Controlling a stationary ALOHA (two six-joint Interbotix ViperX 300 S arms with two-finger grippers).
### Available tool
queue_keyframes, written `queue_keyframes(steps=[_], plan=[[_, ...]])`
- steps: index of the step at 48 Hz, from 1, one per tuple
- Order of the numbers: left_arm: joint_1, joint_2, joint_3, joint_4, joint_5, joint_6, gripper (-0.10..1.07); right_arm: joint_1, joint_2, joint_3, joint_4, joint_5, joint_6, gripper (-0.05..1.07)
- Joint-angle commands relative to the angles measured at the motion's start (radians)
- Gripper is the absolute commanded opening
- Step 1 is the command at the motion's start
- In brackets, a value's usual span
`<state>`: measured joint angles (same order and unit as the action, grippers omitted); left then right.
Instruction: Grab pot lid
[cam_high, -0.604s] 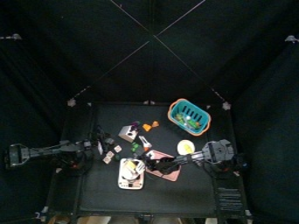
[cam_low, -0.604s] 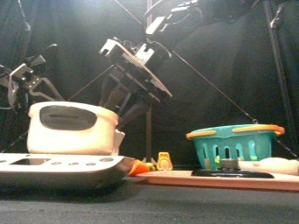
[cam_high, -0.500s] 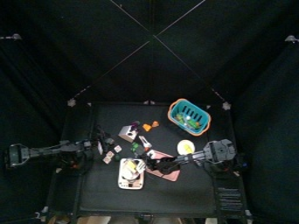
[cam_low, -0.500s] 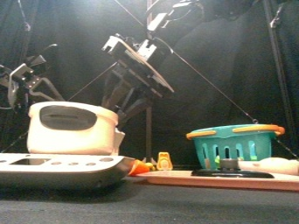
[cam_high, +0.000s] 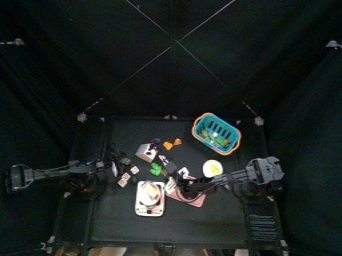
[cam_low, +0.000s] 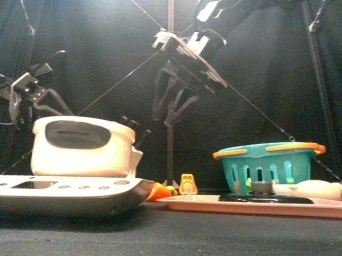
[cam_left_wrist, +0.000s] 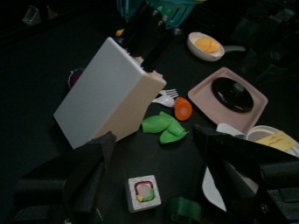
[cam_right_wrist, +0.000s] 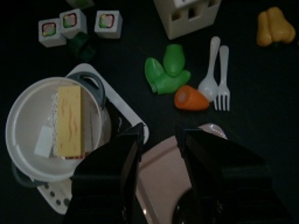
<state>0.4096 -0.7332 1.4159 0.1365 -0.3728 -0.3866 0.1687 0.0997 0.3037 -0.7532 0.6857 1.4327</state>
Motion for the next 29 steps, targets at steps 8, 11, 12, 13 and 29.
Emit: queue_keyframes(steps=[8,11,12,13,29], plan=[[0.000,0.002,-0.014,-0.002,-0.003,0.002,1.04,0.023,-0.112,0.115,0.104,0.026,-0.003,0.74],[0.000,0.002,-0.014,-0.002,-0.003,0.002,1.04,0.029,-0.124,0.149,0.118,0.026,-0.003,0.74],[0.002,0.002,-0.014,-0.002,-0.003,0.002,1.04,0.032,-0.127,0.160,0.121,0.026,-0.003,0.74],[0.000,0.002,-0.014,-0.002,-0.003,0.002,1.04,0.034,-0.130,0.170,0.124,0.026,-0.003,0.74],[0.000,0.002,-0.015,-0.002,-0.003,0.002,1.04,0.049,-0.152,0.295,0.210,0.025,-0.003,0.73]])
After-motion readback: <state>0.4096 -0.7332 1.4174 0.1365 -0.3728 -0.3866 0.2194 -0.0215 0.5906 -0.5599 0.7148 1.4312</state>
